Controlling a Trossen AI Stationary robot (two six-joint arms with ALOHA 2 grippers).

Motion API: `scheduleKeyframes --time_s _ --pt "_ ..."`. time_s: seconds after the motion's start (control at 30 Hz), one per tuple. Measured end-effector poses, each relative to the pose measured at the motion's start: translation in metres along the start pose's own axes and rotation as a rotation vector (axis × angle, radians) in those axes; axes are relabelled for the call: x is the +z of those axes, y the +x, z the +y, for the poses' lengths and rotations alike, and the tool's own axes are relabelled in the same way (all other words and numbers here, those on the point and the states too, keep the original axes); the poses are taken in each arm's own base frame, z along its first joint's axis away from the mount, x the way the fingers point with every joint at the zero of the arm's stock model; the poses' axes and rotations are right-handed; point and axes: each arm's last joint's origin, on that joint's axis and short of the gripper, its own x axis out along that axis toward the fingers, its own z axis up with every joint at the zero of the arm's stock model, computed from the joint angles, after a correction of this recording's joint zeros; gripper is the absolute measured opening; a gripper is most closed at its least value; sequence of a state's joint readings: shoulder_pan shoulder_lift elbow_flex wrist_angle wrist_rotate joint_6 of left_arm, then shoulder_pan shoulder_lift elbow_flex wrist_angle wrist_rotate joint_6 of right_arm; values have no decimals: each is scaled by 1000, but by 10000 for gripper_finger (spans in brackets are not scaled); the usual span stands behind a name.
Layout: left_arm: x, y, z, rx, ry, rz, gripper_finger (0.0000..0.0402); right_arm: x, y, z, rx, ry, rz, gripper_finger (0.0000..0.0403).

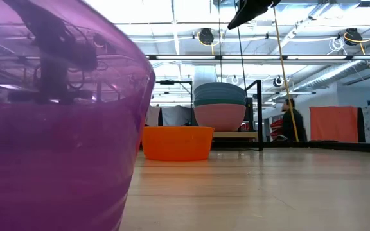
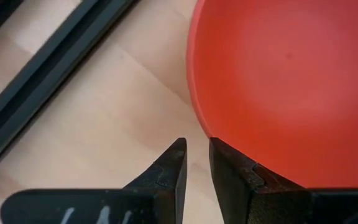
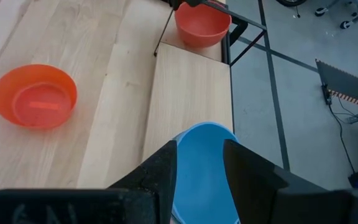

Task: Place and stack bowls onto a shelf
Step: Stack the large orange bowl on top of the blue bowls on the shelf

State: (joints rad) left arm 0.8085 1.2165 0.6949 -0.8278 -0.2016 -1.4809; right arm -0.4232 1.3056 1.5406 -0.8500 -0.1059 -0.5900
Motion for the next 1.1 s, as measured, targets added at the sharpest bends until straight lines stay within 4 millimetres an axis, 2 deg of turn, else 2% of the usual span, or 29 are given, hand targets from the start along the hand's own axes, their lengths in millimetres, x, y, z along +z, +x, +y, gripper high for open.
scheduleKeyframes --time_s 0.53,0.87,1.1 --pt "8 -24 6 -154 -31 -39 74 0 0 0 1 -2 1 125" --pt "19 -14 -8 -216 -47 -47 74 0 0 0 0 -5 0 125" --pt "19 -2 -8 -134 -19 3 74 0 0 0 0 -6 0 125"
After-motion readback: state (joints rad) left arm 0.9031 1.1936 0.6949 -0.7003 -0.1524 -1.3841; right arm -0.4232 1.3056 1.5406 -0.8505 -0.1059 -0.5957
